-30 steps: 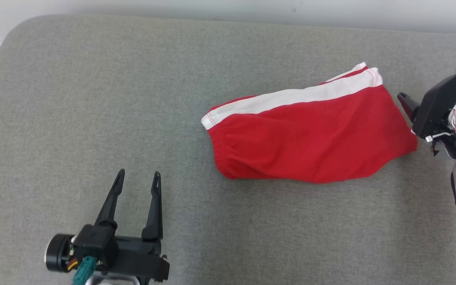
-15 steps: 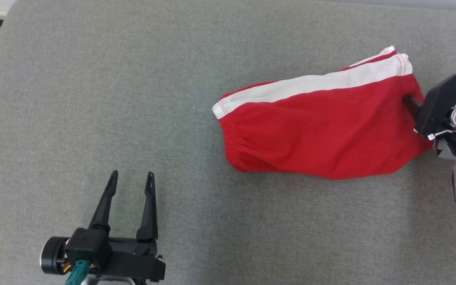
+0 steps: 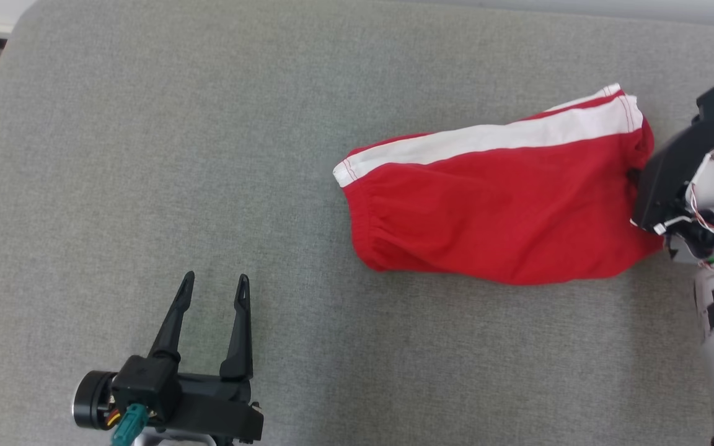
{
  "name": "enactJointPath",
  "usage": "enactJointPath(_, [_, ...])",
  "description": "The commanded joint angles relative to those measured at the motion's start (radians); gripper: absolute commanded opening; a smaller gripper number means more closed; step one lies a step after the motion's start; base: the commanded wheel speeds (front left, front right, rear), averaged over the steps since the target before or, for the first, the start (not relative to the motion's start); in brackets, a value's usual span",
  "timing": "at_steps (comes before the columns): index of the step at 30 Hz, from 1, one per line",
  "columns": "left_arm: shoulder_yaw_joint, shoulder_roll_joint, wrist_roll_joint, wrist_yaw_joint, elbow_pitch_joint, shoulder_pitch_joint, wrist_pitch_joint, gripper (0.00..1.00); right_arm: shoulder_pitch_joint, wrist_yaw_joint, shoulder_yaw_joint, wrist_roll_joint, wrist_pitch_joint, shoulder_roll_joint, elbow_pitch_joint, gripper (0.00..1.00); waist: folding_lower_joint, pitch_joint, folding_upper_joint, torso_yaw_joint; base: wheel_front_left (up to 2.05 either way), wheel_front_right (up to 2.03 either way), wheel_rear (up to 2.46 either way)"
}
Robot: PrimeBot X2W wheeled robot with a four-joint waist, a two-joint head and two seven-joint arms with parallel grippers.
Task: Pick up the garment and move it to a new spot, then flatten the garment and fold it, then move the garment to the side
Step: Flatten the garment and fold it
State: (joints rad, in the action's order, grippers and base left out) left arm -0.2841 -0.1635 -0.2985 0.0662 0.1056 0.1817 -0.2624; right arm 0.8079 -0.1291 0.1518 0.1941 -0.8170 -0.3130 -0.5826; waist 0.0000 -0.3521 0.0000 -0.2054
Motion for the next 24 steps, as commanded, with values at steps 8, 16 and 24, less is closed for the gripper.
enactJointPath(8, [0.016, 0.012, 0.02, -0.022, 0.027, -0.023, -0.003, 1.0, -0.15, -0.002, 0.036, 0.018, -0.029, -0.032, 0.196, 0.0, 0.0, 0.059, 0.0, 0.041, 0.0, 0.0, 0.0])
enactJointPath(16, [0.023, 0.014, 0.027, -0.03, 0.038, -0.036, -0.003, 1.0, -0.263, -0.002, 0.135, -0.048, -0.014, -0.049, 0.397, 0.0, 0.0, 0.101, 0.0, 0.079, 0.0, 0.0, 0.0])
enactJointPath(24, [0.02, 0.022, 0.027, -0.038, 0.056, -0.041, -0.003, 1.0, -0.269, -0.002, 0.092, -0.067, 0.001, -0.022, 0.484, 0.0, 0.0, 0.142, 0.0, 0.085, 0.0, 0.0, 0.0])
